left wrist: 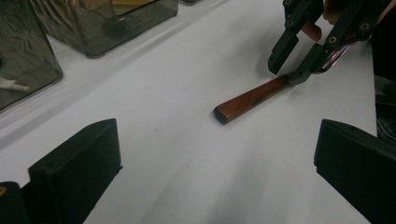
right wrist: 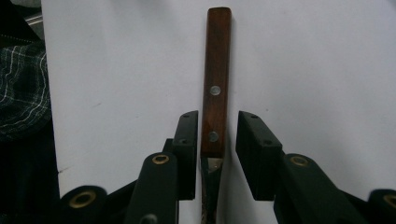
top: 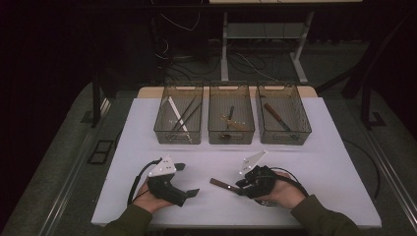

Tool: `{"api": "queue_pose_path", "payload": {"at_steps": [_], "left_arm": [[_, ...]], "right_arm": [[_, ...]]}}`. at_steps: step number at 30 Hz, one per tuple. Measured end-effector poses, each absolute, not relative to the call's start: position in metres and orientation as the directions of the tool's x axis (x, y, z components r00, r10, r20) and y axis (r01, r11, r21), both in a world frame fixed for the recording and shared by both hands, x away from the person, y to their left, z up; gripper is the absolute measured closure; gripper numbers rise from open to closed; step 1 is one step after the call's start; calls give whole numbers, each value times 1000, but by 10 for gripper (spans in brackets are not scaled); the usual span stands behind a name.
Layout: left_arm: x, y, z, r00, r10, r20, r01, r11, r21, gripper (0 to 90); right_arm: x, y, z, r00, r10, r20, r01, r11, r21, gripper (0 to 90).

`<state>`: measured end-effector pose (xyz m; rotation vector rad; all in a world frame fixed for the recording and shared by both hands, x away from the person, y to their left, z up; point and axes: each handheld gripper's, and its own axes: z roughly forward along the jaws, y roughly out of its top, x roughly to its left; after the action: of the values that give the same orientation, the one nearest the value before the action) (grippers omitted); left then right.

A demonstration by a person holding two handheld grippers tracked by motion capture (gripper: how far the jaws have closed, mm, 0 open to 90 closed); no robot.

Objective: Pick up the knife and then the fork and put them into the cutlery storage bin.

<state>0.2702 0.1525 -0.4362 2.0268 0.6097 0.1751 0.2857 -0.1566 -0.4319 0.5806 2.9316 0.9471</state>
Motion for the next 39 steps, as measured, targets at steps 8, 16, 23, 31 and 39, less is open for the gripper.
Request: {"api": "queue_pose_path", "payload": {"at_steps": [8, 16, 23, 31, 39], "left_arm": [[270, 152, -436, 864, 489, -124, 348, -399, 848, 0], [270, 152, -436, 863, 489, -125, 349, -400, 848, 0], [270, 152, -436, 864, 488, -123, 349, -405, 845, 0], [270, 152, -436, 864, 488, -122, 347, -403, 847, 0], [270, 152, -436, 866, 485, -121, 344, -403, 848, 0]], "right_arm": [[286, -147, -431, -940, 332, 82, 326, 798, 507, 747], [292, -133, -425, -954, 293, 56, 291, 875, 385, 730], [294, -116, -420, -958, 286, 29, 283, 921, 269, 739], [296, -107, -419, -961, 276, 9, 272, 940, 205, 766], [301, -117, -416, -952, 300, 63, 306, 914, 267, 767]]}}
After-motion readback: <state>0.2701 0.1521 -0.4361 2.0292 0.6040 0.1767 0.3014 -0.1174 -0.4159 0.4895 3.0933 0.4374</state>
